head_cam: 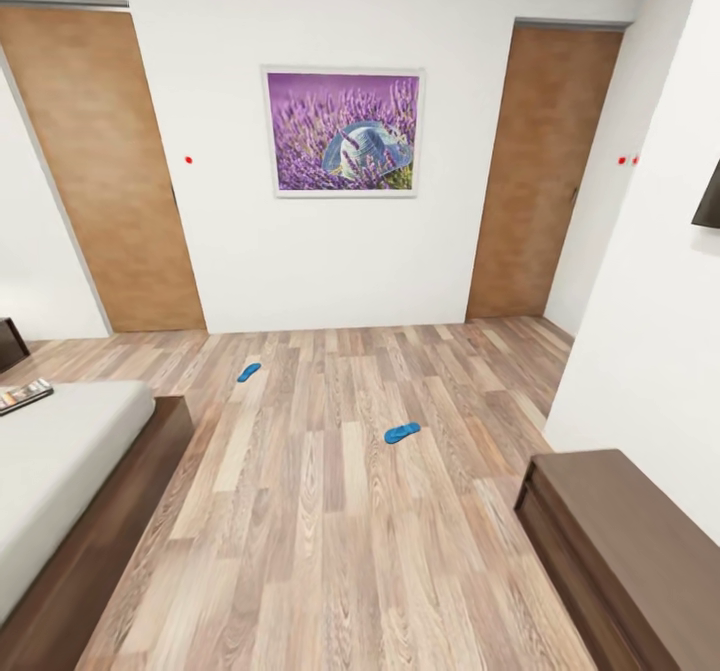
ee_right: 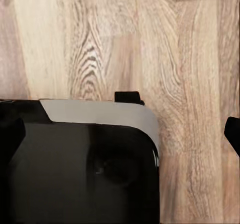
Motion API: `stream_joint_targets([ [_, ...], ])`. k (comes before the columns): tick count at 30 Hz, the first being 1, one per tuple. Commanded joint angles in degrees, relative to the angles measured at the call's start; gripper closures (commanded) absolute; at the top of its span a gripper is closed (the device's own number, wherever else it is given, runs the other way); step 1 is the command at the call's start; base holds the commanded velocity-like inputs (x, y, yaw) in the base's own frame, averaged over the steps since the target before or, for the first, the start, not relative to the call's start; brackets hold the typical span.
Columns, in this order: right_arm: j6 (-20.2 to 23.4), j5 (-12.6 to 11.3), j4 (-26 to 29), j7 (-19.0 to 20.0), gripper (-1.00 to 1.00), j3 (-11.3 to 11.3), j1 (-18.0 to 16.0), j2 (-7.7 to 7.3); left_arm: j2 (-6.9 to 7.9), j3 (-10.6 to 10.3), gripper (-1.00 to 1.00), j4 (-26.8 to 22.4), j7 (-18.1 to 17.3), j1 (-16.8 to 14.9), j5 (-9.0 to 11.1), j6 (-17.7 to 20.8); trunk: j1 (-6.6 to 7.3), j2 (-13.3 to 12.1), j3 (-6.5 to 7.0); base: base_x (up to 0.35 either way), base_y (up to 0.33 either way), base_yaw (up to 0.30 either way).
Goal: In the bedroom, move the book from the bed onto either nightstand, and place the two sandals side by side next to the bed.
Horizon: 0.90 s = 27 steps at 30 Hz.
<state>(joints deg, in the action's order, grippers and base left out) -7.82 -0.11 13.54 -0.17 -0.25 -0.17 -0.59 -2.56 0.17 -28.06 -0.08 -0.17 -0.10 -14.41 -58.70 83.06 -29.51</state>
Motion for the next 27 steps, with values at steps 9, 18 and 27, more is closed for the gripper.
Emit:
stream_joint_targets([
  [9,-0.41,-0.36,3.88,-0.14,-1.0,-1.47,0.0,0.04,-0.09,0.04,-1.0,-4.46,-0.03,-0.01,0.1,-0.26,-0.03,0.02,-0.06,0.292,0.0,0.0],
  [18,-0.37,-0.52,3.94,0.0,-1.0,-7.58,0.0,0.06,0.08,0.24,-1.0,-3.97,-0.01,-0.01,0.18,-0.26,-0.03,0.02,-0.06,0.263,0.0,0.0],
  [27,-0.36,-0.4,3.95,0.12,-1.0,-9.59,0.0,0.4,0.18,0.27,-1.0,-3.92,-0.01,-0.01,0.19,-0.26,-0.03,0.02,-0.06,0.314,0.0,0.0],
])
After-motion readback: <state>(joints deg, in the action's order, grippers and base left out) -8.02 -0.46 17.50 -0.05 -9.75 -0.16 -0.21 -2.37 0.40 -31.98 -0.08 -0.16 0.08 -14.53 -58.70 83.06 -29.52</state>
